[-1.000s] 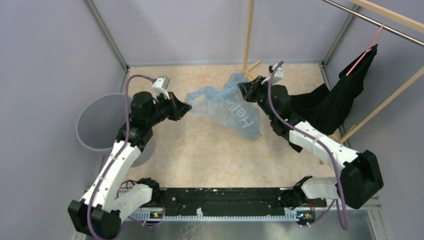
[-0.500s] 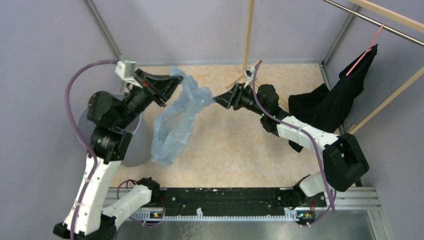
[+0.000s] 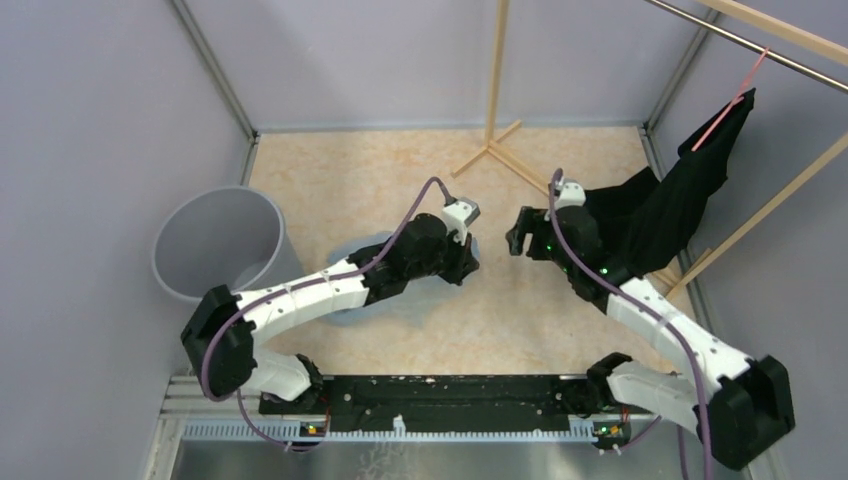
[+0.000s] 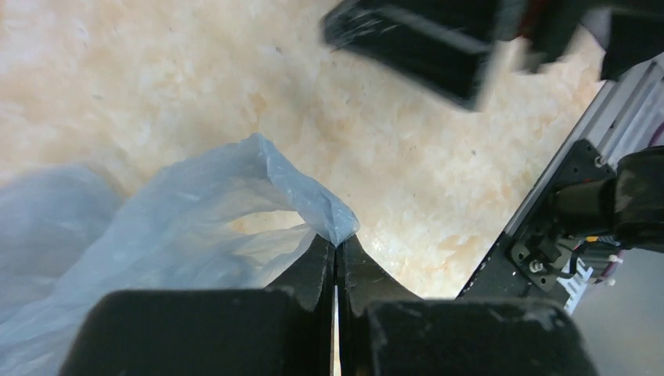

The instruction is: Put the trash bags into the trash bin

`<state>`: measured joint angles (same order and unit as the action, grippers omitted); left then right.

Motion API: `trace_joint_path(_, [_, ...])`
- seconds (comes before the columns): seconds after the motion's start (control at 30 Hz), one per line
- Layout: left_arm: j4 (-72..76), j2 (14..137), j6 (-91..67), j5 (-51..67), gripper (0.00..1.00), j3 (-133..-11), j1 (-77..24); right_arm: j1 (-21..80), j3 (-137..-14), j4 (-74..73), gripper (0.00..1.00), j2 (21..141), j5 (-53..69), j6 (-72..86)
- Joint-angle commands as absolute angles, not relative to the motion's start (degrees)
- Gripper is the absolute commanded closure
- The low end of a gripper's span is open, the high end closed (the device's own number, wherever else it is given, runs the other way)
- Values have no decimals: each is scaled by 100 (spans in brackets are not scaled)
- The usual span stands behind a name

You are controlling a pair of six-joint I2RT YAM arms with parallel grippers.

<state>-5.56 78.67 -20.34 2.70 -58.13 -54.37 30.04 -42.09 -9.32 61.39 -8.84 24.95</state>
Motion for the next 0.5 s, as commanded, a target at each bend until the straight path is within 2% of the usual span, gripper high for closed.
trace_joint_path(0.0, [537, 8014, -2294, 459, 100, -5602, -5484, 2986, -3915, -1506, 25, 5039, -1370, 2219])
trace_joint_path(0.1, [550, 8105, -2354, 761, 100, -5620, -5484, 2988, -3800, -1478, 25, 4680, -988, 2271])
trace_joint_path(0.17, [475, 8161, -2339, 1059, 93, -5688, -5484, 2984, -3824, -1421, 25, 4652, -609, 2335])
trace_joint_path(0.2, [350, 8170, -2319, 1161, 85, -5746, -5484, 2990, -3861, -1375, 26, 4695, -382, 2348])
trace_joint_path(0.33, [-666, 7889, -2084, 1193, 34, -5955, -5484, 2992, -3973, -1332, 25, 4937, 465, 2423])
trace_joint_path(0.4, [-971, 7491, -1942, 1021, 19, -5783, -5485, 3010, -3904, -1218, 24, 4969, 794, 2426])
trace_joint_path(0.47, [-1252, 6912, -1816, 809, 10, -5496, -5484, 3031, -3803, -1088, 23, 4995, 1034, 2444])
